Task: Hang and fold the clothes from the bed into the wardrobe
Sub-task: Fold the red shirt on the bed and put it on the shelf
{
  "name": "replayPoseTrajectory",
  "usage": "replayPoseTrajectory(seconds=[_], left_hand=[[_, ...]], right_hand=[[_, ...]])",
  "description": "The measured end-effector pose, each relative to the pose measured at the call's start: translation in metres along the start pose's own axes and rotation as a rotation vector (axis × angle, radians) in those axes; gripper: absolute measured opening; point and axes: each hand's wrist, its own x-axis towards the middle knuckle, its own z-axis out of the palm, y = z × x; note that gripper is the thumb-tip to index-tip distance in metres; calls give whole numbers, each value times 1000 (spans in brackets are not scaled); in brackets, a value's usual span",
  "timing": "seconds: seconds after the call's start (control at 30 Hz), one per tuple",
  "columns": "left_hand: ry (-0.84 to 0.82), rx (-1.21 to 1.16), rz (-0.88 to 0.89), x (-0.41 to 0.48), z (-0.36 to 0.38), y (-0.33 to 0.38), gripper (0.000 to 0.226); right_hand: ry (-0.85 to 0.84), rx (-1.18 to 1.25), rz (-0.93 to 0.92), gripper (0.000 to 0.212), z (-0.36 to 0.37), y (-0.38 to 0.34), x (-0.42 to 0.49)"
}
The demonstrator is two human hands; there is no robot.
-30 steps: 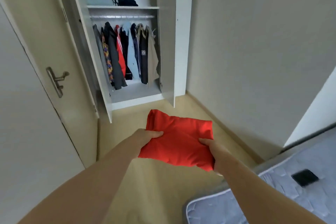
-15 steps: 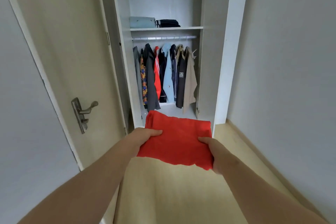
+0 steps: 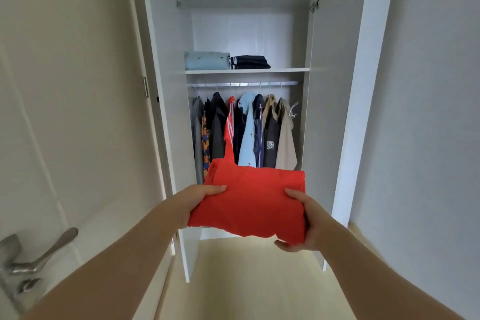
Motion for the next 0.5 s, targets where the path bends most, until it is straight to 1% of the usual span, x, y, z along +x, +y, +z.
replayPoseTrajectory(seconds=[0.1,0.17,0.27,0.33,0.43,0.5], left_hand=[[-61,1,0,42,3,24,57],[-86,16,9,78,9,42,58],[-107,-1,21,134,13,66,60],[-139,-27,5,173,13,82,59],[-155,-58,-9,228,3,112,63],[-165,-105,24,274,-7,148,62]], right_hand=[[-82,7,-55,58,-4,-30,32],[-135,75,-119,54,-9,-53,60],[-226,212,-204,39,-9,-86,102],[-229,239,-254,33,-2,-112,133],[-263,262,-311,30,14,-156,173],[-311,312,-346,32,31,-197,207]])
